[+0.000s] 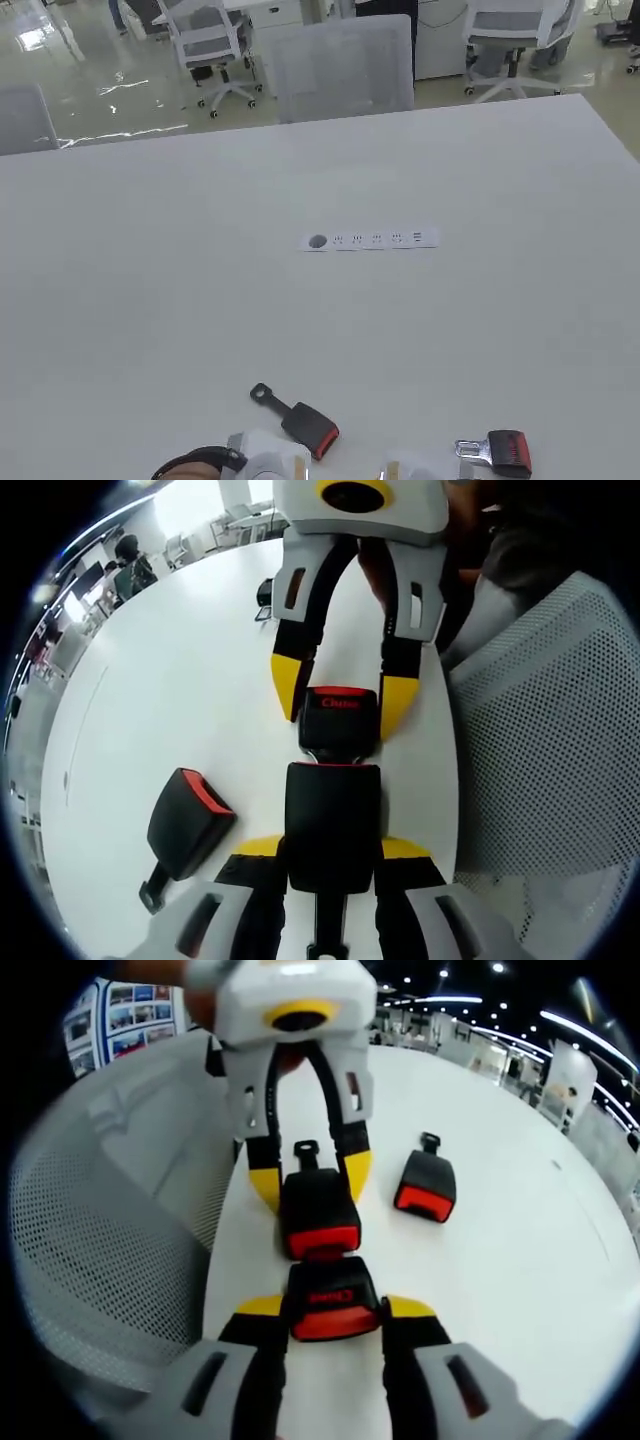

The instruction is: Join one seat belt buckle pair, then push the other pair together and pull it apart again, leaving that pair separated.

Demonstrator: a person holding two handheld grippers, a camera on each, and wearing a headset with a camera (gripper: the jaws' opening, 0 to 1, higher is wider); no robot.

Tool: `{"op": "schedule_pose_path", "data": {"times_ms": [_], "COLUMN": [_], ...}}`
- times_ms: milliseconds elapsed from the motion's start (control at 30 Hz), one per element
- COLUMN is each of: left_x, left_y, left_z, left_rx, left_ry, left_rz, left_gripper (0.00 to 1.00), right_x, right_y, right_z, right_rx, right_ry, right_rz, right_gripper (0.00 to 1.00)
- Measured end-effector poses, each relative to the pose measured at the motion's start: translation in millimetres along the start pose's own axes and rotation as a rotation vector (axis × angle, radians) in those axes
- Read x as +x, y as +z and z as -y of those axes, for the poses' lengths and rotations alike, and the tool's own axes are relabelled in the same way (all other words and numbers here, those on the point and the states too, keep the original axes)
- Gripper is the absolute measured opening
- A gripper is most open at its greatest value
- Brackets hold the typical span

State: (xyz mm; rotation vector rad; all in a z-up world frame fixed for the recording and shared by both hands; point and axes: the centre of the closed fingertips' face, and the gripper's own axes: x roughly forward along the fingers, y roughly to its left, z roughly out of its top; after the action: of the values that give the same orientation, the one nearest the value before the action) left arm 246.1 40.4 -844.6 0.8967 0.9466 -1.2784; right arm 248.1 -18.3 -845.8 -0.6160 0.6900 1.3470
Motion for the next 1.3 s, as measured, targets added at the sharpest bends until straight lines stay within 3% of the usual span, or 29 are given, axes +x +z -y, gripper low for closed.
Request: {"op": "schedule_pose_path", "data": {"times_ms": [433, 600, 733, 967, 1300], "left_x": [-0.8, -14.4, -25.2, -45.2, -49.7], "left_y": [-4.3, 7.4, 11.5, 14.3, 2.9], "left_z": [-0.1, -3.4, -8.2, -32.2, -71.7], "left_rx": [-0.049, -0.079, -0.079, -0.113, -0.123], "left_ry": [-0.003, 0.029, 0.042, 0.097, 0.137], "left_rz": [-0.039, 0.009, 0.014, 0.044, 0.034], "left_gripper": [0.37, 0.41, 0.42, 0.43, 0.45], "right_x": [-2.6, -14.9, -27.7, -48.8, -77.9], "right_y": [1.6, 8.9, 14.8, 10.4, -15.4], "right_z": [0.0, -0.2, -0.9, 8.5, 53.6], "right_rx": [0.005, 0.014, 0.021, 0.074, 0.068], "right_ry": [0.005, -0.003, -0.014, -0.048, -0.135], "right_rz": [-0.023, -0.004, 0.022, 0.054, 0.031], "right_gripper": [0.38, 0.38, 0.37, 0.37, 0.38]}}
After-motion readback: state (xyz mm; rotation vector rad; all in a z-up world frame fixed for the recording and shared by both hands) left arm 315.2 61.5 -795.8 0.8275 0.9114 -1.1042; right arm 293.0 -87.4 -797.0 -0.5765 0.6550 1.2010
